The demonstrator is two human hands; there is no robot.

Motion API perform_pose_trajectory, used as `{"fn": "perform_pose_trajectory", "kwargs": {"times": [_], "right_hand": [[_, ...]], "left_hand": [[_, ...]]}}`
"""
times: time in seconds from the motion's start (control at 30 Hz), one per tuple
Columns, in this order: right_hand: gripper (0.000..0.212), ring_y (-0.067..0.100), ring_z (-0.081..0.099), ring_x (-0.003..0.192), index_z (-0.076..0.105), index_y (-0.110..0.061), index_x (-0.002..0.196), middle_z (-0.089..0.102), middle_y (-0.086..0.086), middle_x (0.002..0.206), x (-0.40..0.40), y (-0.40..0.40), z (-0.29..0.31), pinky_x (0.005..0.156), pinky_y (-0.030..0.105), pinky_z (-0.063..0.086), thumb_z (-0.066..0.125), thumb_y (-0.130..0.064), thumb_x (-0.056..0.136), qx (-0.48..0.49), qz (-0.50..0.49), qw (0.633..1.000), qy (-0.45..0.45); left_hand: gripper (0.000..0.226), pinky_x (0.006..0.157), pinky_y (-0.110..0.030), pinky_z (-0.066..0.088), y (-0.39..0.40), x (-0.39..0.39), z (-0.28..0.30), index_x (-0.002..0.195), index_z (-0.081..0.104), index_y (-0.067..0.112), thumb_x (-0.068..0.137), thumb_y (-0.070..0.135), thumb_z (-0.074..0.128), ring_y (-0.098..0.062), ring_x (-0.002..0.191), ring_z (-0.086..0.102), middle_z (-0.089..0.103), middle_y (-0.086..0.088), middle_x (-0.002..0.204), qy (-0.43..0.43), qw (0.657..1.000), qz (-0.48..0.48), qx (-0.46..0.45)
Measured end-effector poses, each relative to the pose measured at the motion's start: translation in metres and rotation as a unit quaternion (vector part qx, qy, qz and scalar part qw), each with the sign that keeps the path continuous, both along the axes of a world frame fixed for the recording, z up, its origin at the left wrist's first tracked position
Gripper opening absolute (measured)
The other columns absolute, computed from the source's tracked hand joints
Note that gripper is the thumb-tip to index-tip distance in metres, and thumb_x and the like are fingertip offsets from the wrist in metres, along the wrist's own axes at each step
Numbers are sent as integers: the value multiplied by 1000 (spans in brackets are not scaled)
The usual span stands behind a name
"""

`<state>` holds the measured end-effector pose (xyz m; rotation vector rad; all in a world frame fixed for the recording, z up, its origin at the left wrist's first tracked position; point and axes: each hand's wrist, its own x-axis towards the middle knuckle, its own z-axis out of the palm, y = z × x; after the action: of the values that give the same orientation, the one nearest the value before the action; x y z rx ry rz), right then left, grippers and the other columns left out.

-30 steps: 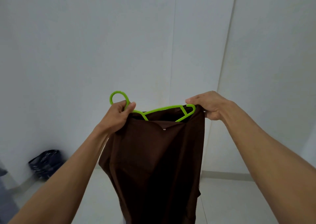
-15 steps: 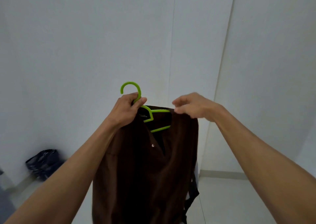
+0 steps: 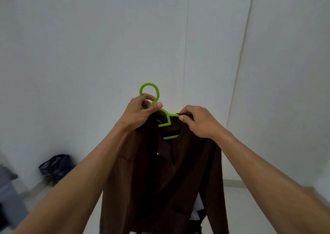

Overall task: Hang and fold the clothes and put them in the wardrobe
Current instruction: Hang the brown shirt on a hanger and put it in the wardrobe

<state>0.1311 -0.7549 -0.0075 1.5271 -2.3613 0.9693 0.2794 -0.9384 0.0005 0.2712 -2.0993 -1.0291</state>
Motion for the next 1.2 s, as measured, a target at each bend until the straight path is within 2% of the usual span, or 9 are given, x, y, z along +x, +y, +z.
{"fn": "perform_pose_trajectory", "kwargs": {"times": [0.1, 0.2, 0.33, 0.47, 0.6, 0.73, 0.9, 1.03, 1.2], "right_hand": [[8, 21, 64, 102, 64, -38, 96, 70, -8, 103, -16, 11, 9, 91, 44, 51, 58, -41, 92, -34, -68, 997, 7], [5, 20, 63, 104, 62, -39, 94, 68, -10, 103, -30, 24, 20, 94, 43, 50, 58, -40, 92, -49, -113, 992, 2], [9, 15, 58, 102, 66, -35, 99, 66, -12, 104, -40, 46, 30, 91, 39, 48, 59, -39, 94, -42, -133, 990, 28], [8, 17, 61, 98, 67, -35, 95, 67, -10, 100, -55, 74, 30, 89, 40, 50, 60, -39, 95, 8, -110, 994, 29], [11, 12, 61, 85, 70, -26, 90, 69, -9, 88, -56, 87, 28, 76, 27, 44, 62, -30, 96, -29, -87, 996, -3], [12, 3, 58, 76, 69, -24, 88, 66, -11, 81, -57, 94, 27, 67, 19, 39, 62, -28, 97, -68, -86, 994, -22], [11, 8, 59, 81, 68, -22, 96, 66, -9, 85, -57, 98, 30, 68, 17, 39, 60, -28, 99, -21, -74, 997, 9], [12, 3, 54, 74, 69, -20, 98, 62, -12, 81, -51, 84, 29, 65, 16, 37, 61, -29, 99, -24, -68, 997, -4], [17, 4, 57, 77, 72, -18, 103, 69, -4, 91, -40, 68, 34, 69, 17, 42, 61, -30, 99, -46, -52, 998, -16]], "left_hand": [[76, 77, -33, 43, -11, 12, -22, 103, 52, 27, 50, 72, 83, -13, 91, 49, 53, 8, 98, -89, 978, 146, -124], [57, 74, -37, 46, -7, 16, -45, 89, 54, 26, 66, 77, 67, -20, 86, 56, 54, 7, 89, -210, 920, 247, -221], [25, 74, -39, 53, -12, 9, -50, 93, 67, 19, 94, 43, 59, -29, 86, 66, 66, -1, 85, -157, 960, 214, -94], [32, 69, -32, 51, -39, 14, -25, 84, 68, 18, 83, 50, 73, -23, 79, 65, 69, -5, 84, -125, 978, 169, -11], [44, 72, -33, 51, -51, 14, -15, 79, 66, 20, 72, 62, 77, -18, 78, 61, 65, 0, 81, -232, 958, 164, -47], [31, 64, -30, 44, -51, 13, -21, 74, 63, 15, 90, 40, 69, -17, 68, 57, 65, 1, 72, -174, 980, 78, -49], [55, 65, -33, 41, -50, 19, -20, 63, 52, 10, 102, 48, 41, -19, 61, 51, 54, 3, 63, -152, 980, 105, -72], [41, 88, -31, 50, -35, 22, -18, 110, 70, 30, 94, 60, 47, -8, 99, 65, 68, 11, 107, -133, 991, -10, -35], [14, 80, -42, 53, -27, 9, -15, 95, 73, 16, 95, 28, 64, -17, 84, 67, 73, 3, 87, -95, 974, 29, -206]]}}
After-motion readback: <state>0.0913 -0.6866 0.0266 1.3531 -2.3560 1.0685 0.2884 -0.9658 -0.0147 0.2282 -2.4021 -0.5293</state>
